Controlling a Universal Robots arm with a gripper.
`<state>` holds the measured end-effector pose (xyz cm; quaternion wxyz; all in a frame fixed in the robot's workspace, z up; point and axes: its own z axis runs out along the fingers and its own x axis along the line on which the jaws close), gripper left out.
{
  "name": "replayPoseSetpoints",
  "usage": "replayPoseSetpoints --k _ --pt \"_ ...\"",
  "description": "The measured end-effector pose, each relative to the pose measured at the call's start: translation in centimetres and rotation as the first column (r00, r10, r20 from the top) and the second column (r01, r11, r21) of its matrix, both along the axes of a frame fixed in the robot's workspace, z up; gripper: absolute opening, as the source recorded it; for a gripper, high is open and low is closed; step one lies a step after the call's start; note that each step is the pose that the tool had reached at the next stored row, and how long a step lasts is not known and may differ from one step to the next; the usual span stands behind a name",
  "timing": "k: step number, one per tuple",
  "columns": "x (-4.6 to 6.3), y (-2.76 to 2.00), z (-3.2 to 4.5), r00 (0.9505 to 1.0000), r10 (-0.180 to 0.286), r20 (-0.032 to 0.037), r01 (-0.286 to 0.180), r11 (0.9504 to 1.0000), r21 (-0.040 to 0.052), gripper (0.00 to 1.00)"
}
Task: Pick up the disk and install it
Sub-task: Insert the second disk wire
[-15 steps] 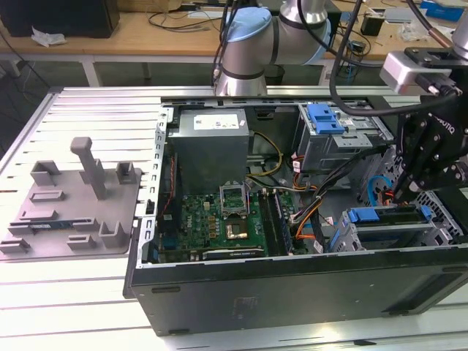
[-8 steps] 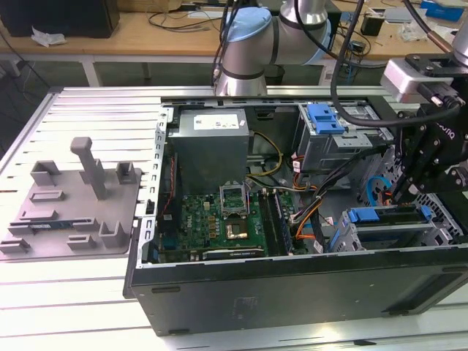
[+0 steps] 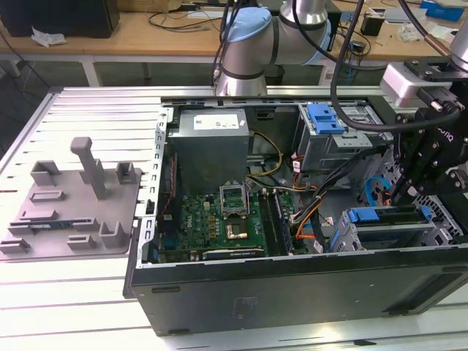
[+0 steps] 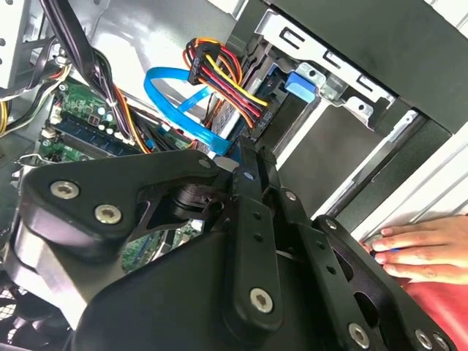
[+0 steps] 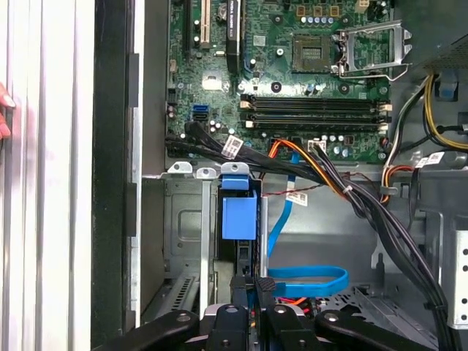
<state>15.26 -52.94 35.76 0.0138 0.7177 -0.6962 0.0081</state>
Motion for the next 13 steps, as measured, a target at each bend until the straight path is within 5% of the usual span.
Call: replayPoseSetpoints --k 13 --pt "0.0 0.0 -0.2 1.0 0.008 0.0 -0.008 1.0 -0.0001 0.16"
